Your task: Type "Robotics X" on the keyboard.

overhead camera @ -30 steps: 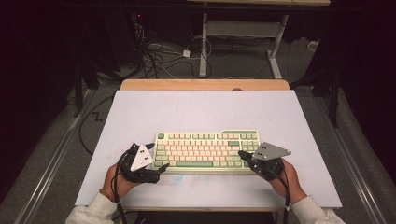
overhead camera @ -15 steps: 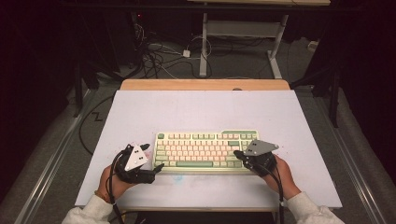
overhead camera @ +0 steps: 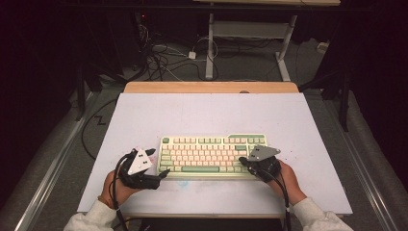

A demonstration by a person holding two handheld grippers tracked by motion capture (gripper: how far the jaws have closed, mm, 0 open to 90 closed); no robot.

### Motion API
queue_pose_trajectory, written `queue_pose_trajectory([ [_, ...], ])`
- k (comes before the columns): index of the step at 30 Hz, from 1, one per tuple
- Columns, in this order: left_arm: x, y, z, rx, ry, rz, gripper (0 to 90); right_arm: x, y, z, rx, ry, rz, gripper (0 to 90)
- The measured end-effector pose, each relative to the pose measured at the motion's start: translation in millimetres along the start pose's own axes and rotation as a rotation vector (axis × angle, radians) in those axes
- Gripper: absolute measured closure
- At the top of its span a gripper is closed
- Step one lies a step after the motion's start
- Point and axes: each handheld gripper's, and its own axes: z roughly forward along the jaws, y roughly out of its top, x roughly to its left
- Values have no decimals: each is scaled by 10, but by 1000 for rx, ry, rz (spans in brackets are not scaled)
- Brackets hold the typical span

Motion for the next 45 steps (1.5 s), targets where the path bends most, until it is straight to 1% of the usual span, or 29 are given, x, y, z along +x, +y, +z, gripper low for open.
queue_pose_trajectory([
  [1, 5, 13, -8, 3, -2, 2, 173, 9, -6, 10, 2, -3, -5, 900],
  [3, 10, 50, -39, -14, -7, -2, 196, 12, -10, 14, -2, 0, 0, 900],
  [5, 14, 83, -73, -33, -17, -10, 197, 13, -10, 14, -1, -1, 2, 900],
  [6, 18, 94, -82, -37, -14, -14, 197, 16, -10, 13, 0, -3, 2, 900],
  [7, 26, 101, -87, -37, -18, -17, 210, 18, -11, 13, 0, -5, 2, 900],
  [8, 31, 103, -86, -42, -27, -19, 246, 19, -12, 12, 0, -5, 2, 900],
  [10, 33, 110, -74, -33, -1, -23, 261, 21, -11, 9, 1, -6, 2, 900],
  [11, 40, 109, -72, -32, -9, -23, 265, 24, -11, 8, 2, -8, 1, 900],
  [12, 42, 109, -70, -34, -8, -23, 303, 25, -12, 8, 1, -9, 0, 900],
  [13, 46, 115, -64, -36, 7, -19, 346, 24, -15, 8, -1, -8, -1, 900],
  [14, 49, 120, -58, -30, 2, -16, 397, 23, -16, 8, -3, -8, -1, 900],
  [15, 46, 124, -55, -29, 10, -10, 469, 24, -17, 8, -3, -8, 0, 900],
  [16, 44, 125, -51, -24, 0, -21, 500, 28, -18, 7, -2, -11, 0, 900],
  [17, 45, 125, -47, -24, -13, -22, 553, 30, -19, 6, -2, -12, -1, 900],
  [19, 43, 122, -33, -16, -21, -20, 671, 36, -21, 4, -2, -14, -2, 900],
  [21, 39, 119, -20, -6, -26, -15, 746, 35, -25, 3, -5, -14, -3, 900],
  [23, 38, 119, -12, 0, -32, -16, 802, 35, -25, 2, -4, -14, -2, 900],
  [25, 37, 117, -7, 10, -30, -12, 824, 35, -24, 1, -4, -15, -4, 900],
  [26, 38, 114, -3, 12, -36, -15, 856, 35, -24, -1, -3, -13, -4, 900],
  [27, 37, 113, 4, 14, -40, -15, 856, 33, -24, -1, -3, -12, -3, 900],
  [28, 33, 113, 11, 16, -40, -14, 879, 33, -26, -1, -4, -11, -1, 900],
  [31, 28, 127, 45, 28, -45, -10, 879, 34, -25, 0, -4, -13, -4, 900],
  [35, 23, 159, 112, 31, -73, -12, 879, 39, -26, -1, -4, -15, -4, 900],
  [40, -12, 236, 202, 48, -87, 10, 879, 48, -26, -2, -3, -22, -10, 900],
  [41, -19, 254, 224, 55, -89, 19, 880, 46, -27, -1, -5, -21, -10, 900],
  [45, -33, 308, 316, 71, -97, 26, 879, 47, -29, -1, -6, -22, -9, 900],
])
